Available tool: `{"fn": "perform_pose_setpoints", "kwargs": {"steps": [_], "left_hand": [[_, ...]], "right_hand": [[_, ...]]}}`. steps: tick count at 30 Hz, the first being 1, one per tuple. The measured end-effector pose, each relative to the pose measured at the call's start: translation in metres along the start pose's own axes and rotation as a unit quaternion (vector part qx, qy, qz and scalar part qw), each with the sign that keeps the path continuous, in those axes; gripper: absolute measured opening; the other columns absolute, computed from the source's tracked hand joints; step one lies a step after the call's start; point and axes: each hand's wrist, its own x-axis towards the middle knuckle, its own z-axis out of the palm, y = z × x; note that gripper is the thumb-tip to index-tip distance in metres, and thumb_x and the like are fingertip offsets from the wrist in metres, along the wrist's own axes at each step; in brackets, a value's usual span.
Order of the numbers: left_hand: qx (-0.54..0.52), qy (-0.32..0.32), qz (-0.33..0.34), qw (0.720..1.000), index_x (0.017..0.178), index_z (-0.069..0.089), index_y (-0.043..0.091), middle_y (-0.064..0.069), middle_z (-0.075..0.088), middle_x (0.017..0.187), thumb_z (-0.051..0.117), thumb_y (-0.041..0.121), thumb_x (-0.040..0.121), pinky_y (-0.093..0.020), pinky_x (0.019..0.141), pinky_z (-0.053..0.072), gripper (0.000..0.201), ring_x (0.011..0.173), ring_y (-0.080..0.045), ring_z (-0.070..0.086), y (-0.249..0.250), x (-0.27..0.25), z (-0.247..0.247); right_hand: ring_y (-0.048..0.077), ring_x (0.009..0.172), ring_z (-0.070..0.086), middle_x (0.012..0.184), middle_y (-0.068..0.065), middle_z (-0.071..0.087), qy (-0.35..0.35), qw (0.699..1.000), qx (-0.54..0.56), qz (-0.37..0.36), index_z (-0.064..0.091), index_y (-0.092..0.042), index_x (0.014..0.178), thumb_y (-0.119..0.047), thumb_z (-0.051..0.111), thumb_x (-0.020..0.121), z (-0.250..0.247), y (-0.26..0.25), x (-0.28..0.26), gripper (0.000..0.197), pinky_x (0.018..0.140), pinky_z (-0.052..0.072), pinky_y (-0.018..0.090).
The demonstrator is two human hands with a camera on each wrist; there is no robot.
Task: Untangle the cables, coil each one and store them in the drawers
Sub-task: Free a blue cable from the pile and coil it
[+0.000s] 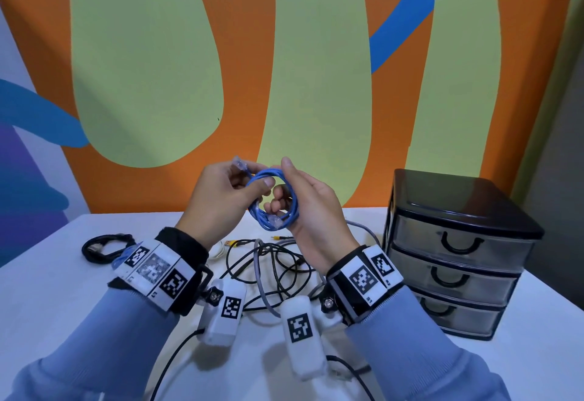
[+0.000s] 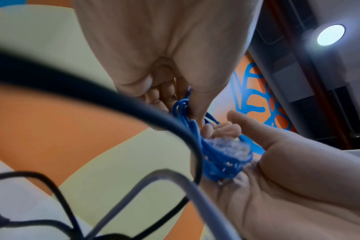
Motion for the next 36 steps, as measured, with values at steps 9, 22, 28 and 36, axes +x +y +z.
{"fn": "perform_pose_setpoints", "kwargs": {"steps": [9, 22, 28, 36], "left_hand": [[-0.308, -0.063, -0.177, 0.933, 0.121, 0.072, 0.0, -0.01, 0.074, 0.095, 0.058, 0.012, 0.105, -0.031, 0.082, 0.063, 0.025, 0.086, -0.017, 0.072, 0.012, 0.0, 0.0], [-0.343, -0.024, -0.273, 0.898, 0.107, 0.076, -0.004, -0.009, 0.067, 0.078, 0.058, 0.0, 0.101, -0.035, 0.084, 0.048, 0.019, 0.068, -0.016, 0.059, 0.005, -0.002, 0.023], [-0.262, 0.041, -0.167, 0.95, 0.106, 0.067, 0.005, -0.006, 0.06, 0.067, 0.051, 0.012, 0.11, -0.023, 0.05, 0.048, 0.018, 0.053, -0.014, 0.051, 0.006, -0.001, 0.022], [-0.197, 0.088, -0.127, 0.968, 0.101, 0.067, 0.007, -0.004, 0.06, 0.065, 0.056, 0.016, 0.109, -0.024, 0.047, 0.043, 0.016, 0.05, -0.013, 0.047, -0.005, 0.004, 0.015]], "right_hand": [[0.009, 0.046, 0.023, 0.06, -0.007, 0.021, 0.054, 0.996, 0.074, -0.006, 0.074, -0.007, 0.094, -0.021, 0.061, 0.105, -0.003, -0.009, 0.002, 0.022, 0.044, 0.027, 0.02], [0.01, 0.048, 0.016, 0.058, -0.004, 0.021, 0.056, 0.997, 0.032, -0.046, 0.075, -0.001, 0.103, -0.021, 0.068, 0.1, -0.002, -0.008, -0.002, 0.021, 0.038, 0.021, 0.02], [0.012, 0.055, 0.049, 0.071, 0.003, 0.058, 0.038, 0.999, -0.01, -0.002, 0.069, -0.005, 0.105, -0.028, 0.07, 0.1, 0.01, 0.006, -0.005, 0.023, 0.057, 0.048, 0.024], [0.022, 0.075, 0.068, 0.075, 0.007, 0.067, 0.02, 0.989, -0.142, 0.032, 0.068, 0.004, 0.106, -0.046, 0.064, 0.101, 0.012, 0.011, -0.009, 0.05, 0.073, 0.053, 0.036]]}}
